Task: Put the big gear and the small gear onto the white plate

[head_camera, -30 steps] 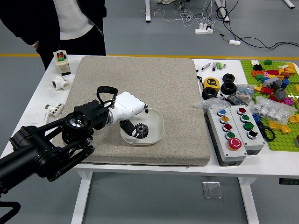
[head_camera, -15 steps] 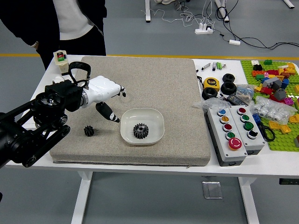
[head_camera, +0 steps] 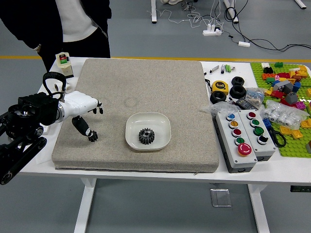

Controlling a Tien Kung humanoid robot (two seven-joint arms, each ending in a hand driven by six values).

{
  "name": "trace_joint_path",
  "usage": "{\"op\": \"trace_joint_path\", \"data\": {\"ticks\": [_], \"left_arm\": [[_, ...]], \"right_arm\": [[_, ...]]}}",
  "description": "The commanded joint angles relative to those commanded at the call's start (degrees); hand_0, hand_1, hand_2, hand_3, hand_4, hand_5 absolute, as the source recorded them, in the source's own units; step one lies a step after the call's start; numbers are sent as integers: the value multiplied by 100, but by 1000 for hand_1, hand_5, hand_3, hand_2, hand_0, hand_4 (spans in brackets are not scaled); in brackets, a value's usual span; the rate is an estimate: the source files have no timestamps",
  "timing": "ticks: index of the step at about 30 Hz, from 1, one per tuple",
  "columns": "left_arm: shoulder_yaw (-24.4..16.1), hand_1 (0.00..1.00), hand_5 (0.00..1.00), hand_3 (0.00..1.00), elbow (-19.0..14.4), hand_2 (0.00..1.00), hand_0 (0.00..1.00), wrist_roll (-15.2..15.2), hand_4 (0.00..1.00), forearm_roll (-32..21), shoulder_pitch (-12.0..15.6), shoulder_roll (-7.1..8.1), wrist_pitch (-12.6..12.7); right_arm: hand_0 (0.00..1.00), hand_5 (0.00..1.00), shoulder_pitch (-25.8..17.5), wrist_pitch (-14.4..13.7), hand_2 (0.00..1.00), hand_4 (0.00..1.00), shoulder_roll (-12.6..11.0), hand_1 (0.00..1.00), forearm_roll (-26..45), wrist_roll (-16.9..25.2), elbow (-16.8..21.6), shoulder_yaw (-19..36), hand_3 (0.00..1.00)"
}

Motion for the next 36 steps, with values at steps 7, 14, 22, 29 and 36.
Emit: {"op": "trace_joint_path", "data": {"ticks": [7,14,22,29,36], "left_arm": [[-4,575,325,658,-171,636,362,-7,998,0,172,-1,8],[15,512,152,585,14,561,360,-22,851,0,253,-86,176],[69,432,42,553,295,505,314,14,565,0,267,-150,229],[98,392,5,540,313,464,265,50,498,0,258,-138,205],[116,365,2,536,264,445,228,81,501,0,262,-122,167]], "right_arm": [[679,746,0,-5,791,845,3,721,-10,-5,5,-18,677],[678,746,8,-2,790,845,2,721,-39,-9,6,8,677],[679,745,16,-4,789,844,1,721,-41,-5,7,18,675],[679,743,15,0,788,843,-1,720,-44,-5,5,14,675],[678,742,12,4,787,843,-3,720,-66,-4,3,19,675]]}}
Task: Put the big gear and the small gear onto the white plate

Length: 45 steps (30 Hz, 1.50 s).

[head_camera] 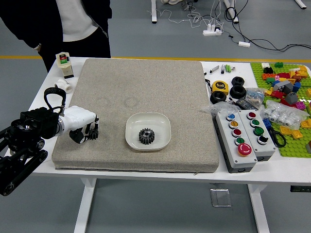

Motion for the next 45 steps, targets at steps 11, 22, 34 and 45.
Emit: {"op": "trace_joint_path", "data": {"ticks": [11,22,34,45], "left_arm": [[-40,342,2,527,-24,421,220,46,500,0,-53,-28,-15],[-185,349,2,540,-265,431,216,129,543,-186,-149,-133,165],[124,394,14,562,-405,482,218,148,509,-380,-530,-780,646],[647,446,113,578,0,525,233,176,647,-184,-916,-1299,996]], "right_arm": [[678,741,-13,-3,787,842,5,720,29,6,-2,-29,674],[678,741,-44,1,786,842,7,718,54,12,-9,-74,674],[677,741,-53,5,786,841,8,717,66,18,-9,-116,674],[676,740,3,27,786,841,-17,717,8,17,-10,-60,673]]}}
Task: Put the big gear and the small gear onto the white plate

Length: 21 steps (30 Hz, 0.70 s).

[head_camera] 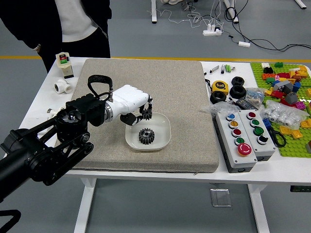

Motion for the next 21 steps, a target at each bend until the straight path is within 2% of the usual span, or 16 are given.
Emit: {"op": "trace_joint_path", "data": {"ticks": [1,6,7,8,12,13,21], "left_arm": [[40,530,243,587,84,588,303,20,882,-3,-33,-59,41],[54,530,243,587,365,588,303,47,882,75,-113,-191,76],[51,597,276,616,405,650,349,51,951,82,-123,-203,78],[53,597,276,616,451,650,349,70,951,81,-133,-215,75],[42,597,276,616,540,650,349,76,951,93,-145,-233,82],[41,658,314,728,556,747,399,76,998,91,-148,-236,82],[30,662,334,755,554,755,407,72,998,71,-165,-223,143]], "right_arm": [[676,739,8,0,786,841,-4,716,-5,1,-1,6,672],[676,739,28,0,786,841,-15,716,-15,4,-2,12,672],[676,740,32,-1,786,841,-16,716,-20,5,-3,16,671],[676,740,34,-2,786,841,-18,716,-23,6,-3,20,671],[676,740,40,-8,786,841,-22,716,-29,9,-4,30,671],[675,740,41,-9,785,841,-22,716,-31,9,-4,33,667],[675,740,46,-18,784,841,-19,716,-34,6,-3,31,672]]}}
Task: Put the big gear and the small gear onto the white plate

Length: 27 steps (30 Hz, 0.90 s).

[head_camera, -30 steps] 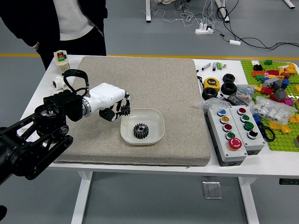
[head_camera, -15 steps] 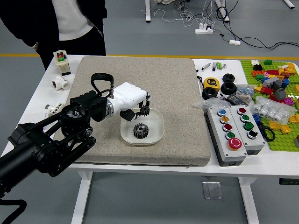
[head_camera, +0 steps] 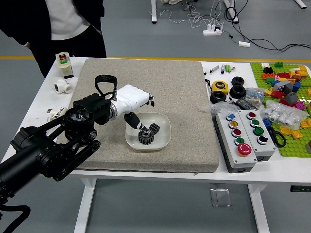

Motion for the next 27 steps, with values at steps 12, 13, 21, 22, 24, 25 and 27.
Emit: {"op": "trace_joint_path", "data": {"ticks": [12,13,21,22,24,25,27], "left_arm": [[-513,597,418,626,41,664,376,-184,935,-590,211,16,1213],[-660,597,418,626,67,664,376,-178,935,-805,279,3,1367],[-1381,573,407,592,177,603,362,-324,857,-2557,797,56,2263],[-1450,544,386,588,187,582,354,-347,801,-2743,846,69,2283],[-1621,544,386,588,187,582,354,-373,801,-3265,978,137,2303],[-1704,544,386,588,166,582,354,-389,801,-3488,1068,210,2303],[-1837,544,386,588,108,582,354,-426,801,-4012,1204,321,2306]], "right_arm": [[675,740,-8,-15,783,841,5,712,-47,-6,-3,30,666],[675,740,-9,-19,783,841,6,712,-54,-7,-4,36,666],[674,740,-22,-29,781,842,16,711,-120,-8,-13,85,666],[674,740,-24,-30,781,841,18,710,-123,-9,-12,88,664],[674,740,-27,-34,781,841,22,710,-119,-10,-13,78,664],[674,740,-29,-38,781,841,25,710,-135,-11,-12,90,664],[674,740,-33,-45,781,841,30,710,-136,-10,-12,94,664]]}}
